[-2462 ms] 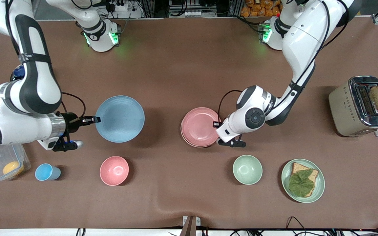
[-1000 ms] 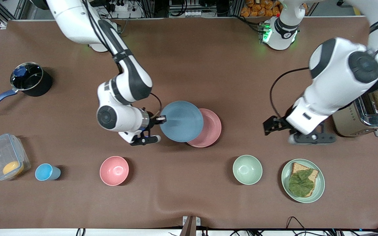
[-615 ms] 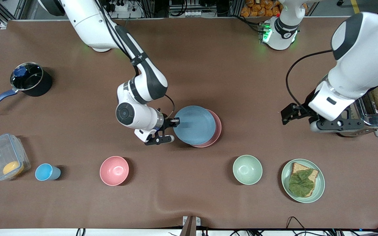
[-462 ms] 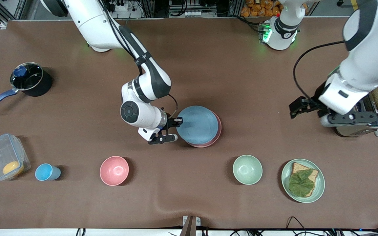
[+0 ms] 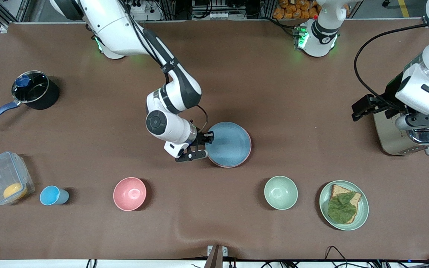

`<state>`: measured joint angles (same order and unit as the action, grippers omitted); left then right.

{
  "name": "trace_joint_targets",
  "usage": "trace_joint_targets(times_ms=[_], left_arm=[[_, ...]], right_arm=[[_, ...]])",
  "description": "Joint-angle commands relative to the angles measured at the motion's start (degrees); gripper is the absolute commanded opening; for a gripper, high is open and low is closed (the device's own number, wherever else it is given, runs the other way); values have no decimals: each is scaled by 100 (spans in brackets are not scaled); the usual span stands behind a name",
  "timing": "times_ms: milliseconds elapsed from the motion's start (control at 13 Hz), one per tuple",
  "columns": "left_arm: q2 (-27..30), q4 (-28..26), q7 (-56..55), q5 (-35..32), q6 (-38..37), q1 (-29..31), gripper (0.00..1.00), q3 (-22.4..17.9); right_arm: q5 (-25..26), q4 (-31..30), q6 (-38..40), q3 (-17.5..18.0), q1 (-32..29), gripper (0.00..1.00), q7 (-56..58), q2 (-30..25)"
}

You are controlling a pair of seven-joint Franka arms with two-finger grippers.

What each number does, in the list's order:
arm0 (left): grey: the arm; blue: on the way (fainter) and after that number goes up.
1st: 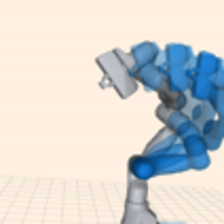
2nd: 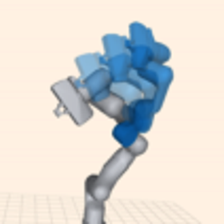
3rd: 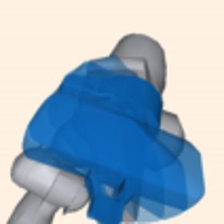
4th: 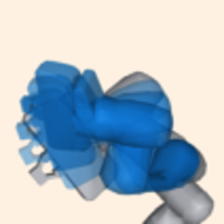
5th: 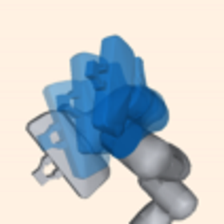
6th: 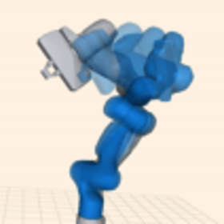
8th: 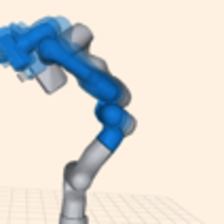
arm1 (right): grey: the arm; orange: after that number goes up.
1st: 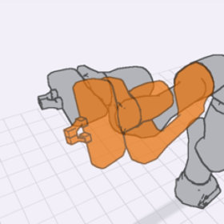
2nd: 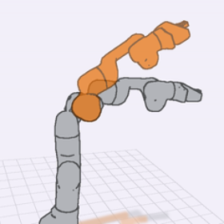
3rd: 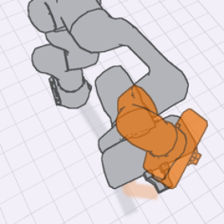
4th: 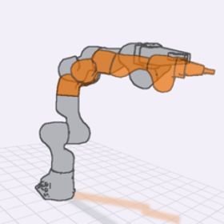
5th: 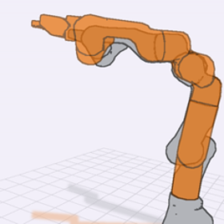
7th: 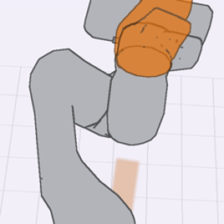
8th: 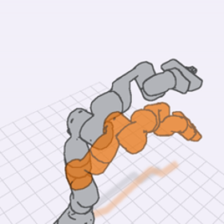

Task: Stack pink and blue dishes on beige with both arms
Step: 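Lower the blue plate onto the pink plate and open the right gripper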

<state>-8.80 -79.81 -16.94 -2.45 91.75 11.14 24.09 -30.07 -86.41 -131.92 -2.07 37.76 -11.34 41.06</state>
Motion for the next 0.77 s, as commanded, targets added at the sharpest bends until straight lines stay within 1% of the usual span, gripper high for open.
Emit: trace_joint_targets(times_ms=[0,77,154,231,308,385,462,692], left_arm=[[370,-95,506,-97,-131,-154,100,-167],[414,-131,551,-98,-157,-365,100,-533],[449,-140,691,-28,-166,-707,100,-963],[467,-140,866,-28,-201,-1006,100,-1316],[467,-157,964,-28,-350,-1209,100,-1519],[467,-201,965,-19,-394,-1220,100,-1530],[467,-236,973,-19,-404,-1220,100,-1530],[467,-210,974,-45,-421,-1211,100,-1530]], right_arm=[[9,63,17,-118,39,100,-289,-141],[97,80,209,-188,-5,100,-289,-281],[376,107,515,-467,3,100,-281,-457],[762,124,832,-635,3,100,-263,-624],[1140,142,1122,-724,-32,100,-263,-756],[1291,142,1334,-890,-84,100,-307,-897],[1310,142,1519,-1144,-111,100,-281,-1020],[1494,142,1889,-2145,-102,100,-254,-1345]])
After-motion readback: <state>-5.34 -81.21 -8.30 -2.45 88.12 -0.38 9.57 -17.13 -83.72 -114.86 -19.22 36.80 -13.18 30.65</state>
